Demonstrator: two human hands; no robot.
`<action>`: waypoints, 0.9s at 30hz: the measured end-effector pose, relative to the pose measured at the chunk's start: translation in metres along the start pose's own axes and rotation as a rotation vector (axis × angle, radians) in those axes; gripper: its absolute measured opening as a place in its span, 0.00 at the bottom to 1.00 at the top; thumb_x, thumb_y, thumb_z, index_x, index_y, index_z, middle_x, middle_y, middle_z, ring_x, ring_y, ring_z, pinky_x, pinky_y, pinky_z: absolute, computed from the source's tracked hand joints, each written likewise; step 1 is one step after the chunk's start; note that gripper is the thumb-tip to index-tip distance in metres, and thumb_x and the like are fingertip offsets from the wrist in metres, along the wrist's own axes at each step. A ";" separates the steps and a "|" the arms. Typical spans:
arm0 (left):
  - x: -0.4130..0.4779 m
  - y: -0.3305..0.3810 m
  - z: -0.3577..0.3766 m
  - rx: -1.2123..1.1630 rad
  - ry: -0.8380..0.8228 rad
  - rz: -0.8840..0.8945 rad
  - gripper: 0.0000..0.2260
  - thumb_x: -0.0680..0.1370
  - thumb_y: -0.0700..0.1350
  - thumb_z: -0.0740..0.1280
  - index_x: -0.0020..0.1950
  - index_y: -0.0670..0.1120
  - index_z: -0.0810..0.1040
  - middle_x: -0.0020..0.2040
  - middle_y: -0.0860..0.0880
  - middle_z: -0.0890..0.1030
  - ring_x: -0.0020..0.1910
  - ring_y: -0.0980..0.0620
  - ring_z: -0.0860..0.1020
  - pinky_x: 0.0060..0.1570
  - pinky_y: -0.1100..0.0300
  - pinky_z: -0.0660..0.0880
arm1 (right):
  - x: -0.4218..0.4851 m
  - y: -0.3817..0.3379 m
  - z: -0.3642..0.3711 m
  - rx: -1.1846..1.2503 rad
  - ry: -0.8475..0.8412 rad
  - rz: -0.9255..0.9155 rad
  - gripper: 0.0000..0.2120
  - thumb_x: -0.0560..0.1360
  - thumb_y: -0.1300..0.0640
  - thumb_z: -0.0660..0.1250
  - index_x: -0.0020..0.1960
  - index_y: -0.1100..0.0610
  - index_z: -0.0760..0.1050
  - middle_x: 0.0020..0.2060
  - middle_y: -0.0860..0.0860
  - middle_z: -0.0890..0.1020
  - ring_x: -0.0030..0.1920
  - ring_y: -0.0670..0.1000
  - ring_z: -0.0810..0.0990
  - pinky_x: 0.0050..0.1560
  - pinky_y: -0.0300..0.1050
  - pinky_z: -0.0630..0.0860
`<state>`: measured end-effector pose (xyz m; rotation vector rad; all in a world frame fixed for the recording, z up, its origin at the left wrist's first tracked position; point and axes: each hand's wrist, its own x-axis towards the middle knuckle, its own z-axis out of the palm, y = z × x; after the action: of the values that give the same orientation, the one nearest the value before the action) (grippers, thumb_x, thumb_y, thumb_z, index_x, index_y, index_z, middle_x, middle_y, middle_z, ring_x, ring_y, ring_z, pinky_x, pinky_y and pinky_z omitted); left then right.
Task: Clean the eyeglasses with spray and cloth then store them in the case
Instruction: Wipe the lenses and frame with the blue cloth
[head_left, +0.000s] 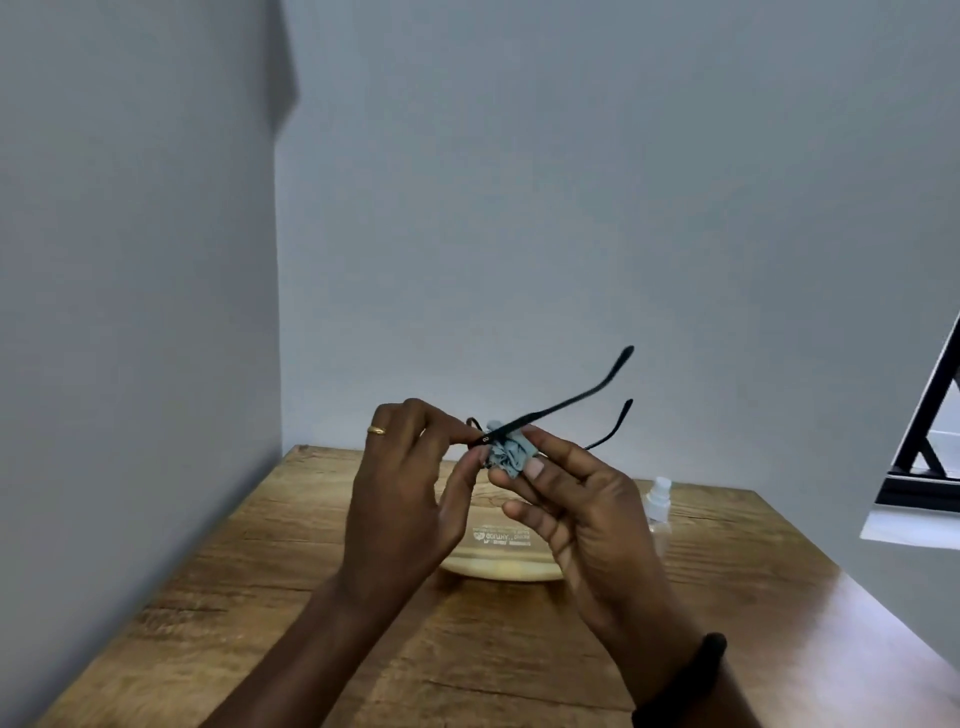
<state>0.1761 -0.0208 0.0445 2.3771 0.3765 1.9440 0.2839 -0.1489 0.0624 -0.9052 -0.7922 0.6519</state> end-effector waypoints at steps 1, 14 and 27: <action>-0.001 0.000 0.000 0.016 -0.008 0.020 0.05 0.76 0.42 0.72 0.51 0.43 0.83 0.46 0.49 0.78 0.49 0.51 0.73 0.52 0.69 0.64 | -0.001 0.001 0.002 -0.008 -0.018 -0.021 0.14 0.77 0.67 0.66 0.62 0.61 0.80 0.53 0.60 0.86 0.50 0.56 0.87 0.42 0.42 0.83; 0.001 0.013 -0.003 0.082 0.003 0.197 0.06 0.79 0.43 0.69 0.49 0.42 0.84 0.46 0.46 0.81 0.49 0.47 0.74 0.48 0.56 0.73 | -0.003 0.011 0.012 -0.274 0.132 -0.402 0.11 0.73 0.73 0.70 0.53 0.62 0.80 0.35 0.60 0.85 0.31 0.51 0.81 0.33 0.41 0.78; 0.000 0.014 -0.006 0.041 -0.056 0.184 0.06 0.76 0.35 0.68 0.50 0.40 0.84 0.47 0.46 0.80 0.49 0.48 0.73 0.47 0.60 0.69 | -0.002 0.004 0.008 -0.302 -0.061 -0.406 0.08 0.74 0.76 0.68 0.47 0.64 0.75 0.37 0.57 0.80 0.29 0.51 0.78 0.33 0.40 0.76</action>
<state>0.1726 -0.0356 0.0483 2.5703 0.2030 1.9532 0.2756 -0.1447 0.0618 -0.9618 -1.1127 0.2060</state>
